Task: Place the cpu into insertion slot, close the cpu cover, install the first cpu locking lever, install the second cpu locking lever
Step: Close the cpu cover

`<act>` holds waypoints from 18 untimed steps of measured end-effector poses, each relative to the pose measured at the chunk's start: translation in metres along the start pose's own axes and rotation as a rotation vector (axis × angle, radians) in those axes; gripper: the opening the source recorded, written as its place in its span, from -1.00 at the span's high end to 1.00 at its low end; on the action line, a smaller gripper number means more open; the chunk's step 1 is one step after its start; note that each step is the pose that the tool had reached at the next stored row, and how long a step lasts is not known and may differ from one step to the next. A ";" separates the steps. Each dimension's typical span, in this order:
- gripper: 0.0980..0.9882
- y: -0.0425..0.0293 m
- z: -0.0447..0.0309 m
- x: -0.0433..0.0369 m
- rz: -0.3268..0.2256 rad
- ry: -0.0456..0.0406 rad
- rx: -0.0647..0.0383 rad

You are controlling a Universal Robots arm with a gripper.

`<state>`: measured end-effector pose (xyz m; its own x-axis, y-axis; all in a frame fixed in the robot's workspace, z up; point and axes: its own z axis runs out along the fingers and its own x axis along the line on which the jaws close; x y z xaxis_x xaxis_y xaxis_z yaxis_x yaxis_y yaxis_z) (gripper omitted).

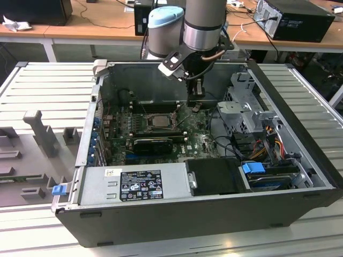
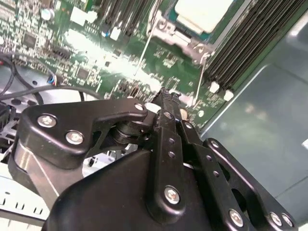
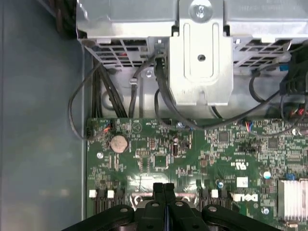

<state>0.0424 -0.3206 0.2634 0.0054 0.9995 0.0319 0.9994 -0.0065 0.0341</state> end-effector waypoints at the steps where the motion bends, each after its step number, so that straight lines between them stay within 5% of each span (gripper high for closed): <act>1: 0.98 0.0030 0.0005 0.0000 0.000 0.0001 0.000; 7: 0.98 0.0091 0.0120 -0.0003 -0.002 0.0003 0.000; 18: 0.98 0.0007 0.0122 -0.0003 -0.002 0.0004 0.001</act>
<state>0.0435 -0.3205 0.2513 0.0029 0.9995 0.0322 0.9995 -0.0040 0.0328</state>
